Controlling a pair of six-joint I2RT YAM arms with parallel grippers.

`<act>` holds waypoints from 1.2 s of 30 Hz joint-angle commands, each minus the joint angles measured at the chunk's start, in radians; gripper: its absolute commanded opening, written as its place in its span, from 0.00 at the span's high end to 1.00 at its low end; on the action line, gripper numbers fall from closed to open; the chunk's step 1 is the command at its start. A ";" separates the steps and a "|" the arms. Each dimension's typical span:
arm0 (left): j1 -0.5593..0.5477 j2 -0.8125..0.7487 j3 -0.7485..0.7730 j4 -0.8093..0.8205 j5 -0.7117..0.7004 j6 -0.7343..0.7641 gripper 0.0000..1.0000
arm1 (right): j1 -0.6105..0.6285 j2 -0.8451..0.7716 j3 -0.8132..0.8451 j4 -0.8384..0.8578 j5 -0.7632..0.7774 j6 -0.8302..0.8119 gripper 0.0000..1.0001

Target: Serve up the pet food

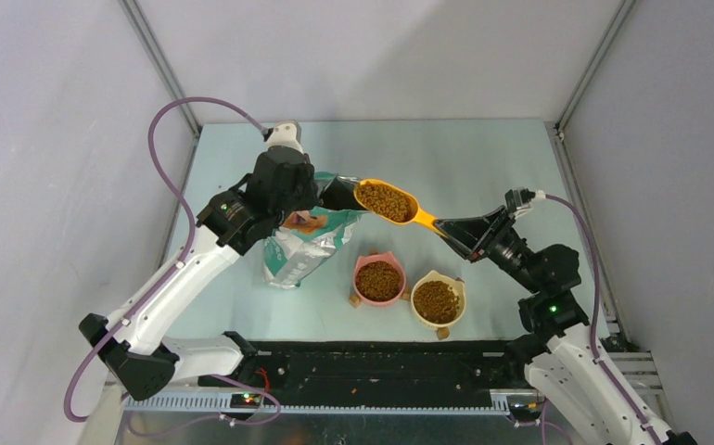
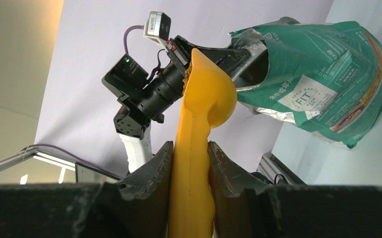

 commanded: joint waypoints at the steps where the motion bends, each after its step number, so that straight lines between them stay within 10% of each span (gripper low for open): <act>1: 0.005 -0.041 -0.010 -0.016 -0.024 0.011 1.00 | -0.008 -0.061 0.010 -0.024 0.009 -0.008 1.00; 36: 0.004 -0.046 -0.009 -0.015 -0.016 0.010 1.00 | -0.064 -0.451 0.010 -0.573 0.089 -0.105 1.00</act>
